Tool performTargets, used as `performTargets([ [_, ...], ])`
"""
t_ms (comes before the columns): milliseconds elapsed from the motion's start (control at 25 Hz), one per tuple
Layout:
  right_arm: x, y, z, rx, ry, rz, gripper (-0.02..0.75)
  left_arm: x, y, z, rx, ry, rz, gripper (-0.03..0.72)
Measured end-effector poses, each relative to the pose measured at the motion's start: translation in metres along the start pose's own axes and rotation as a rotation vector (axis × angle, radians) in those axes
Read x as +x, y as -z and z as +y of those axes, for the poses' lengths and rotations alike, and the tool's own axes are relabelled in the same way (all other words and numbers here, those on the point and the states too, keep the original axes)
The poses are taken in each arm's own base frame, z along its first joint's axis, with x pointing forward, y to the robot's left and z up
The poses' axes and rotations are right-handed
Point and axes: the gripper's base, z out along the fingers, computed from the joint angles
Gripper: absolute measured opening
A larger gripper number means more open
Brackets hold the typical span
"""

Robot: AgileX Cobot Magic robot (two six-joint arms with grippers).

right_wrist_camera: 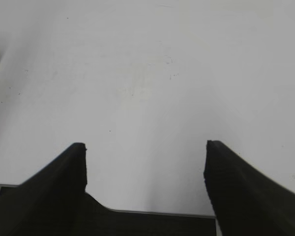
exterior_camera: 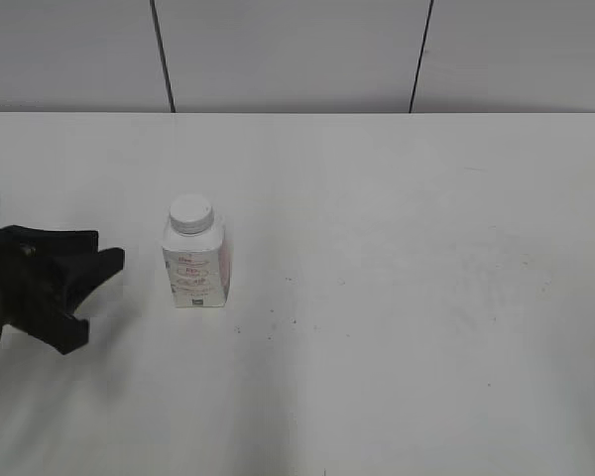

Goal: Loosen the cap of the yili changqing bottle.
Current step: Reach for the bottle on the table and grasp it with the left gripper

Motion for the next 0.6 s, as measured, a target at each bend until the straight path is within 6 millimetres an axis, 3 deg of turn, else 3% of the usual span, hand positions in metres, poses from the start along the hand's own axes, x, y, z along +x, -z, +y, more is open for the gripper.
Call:
performTargets([
  [120,0.000,0.000,0.000,-0.001,0.000,0.000,0.586,0.008,-0.018,0.009,0.101,-0.035,0.027,0.328],
  [320,0.000,0.000,0.000,-0.001,0.000,0.000,0.586,0.001,-0.039,0.017,0.224,-0.146,0.013,0.625],
  [600,0.000,0.000,0.000,-0.001,0.000,0.000,0.586,0.002,-0.066,0.029,0.383,-0.237,0.074,0.651],
])
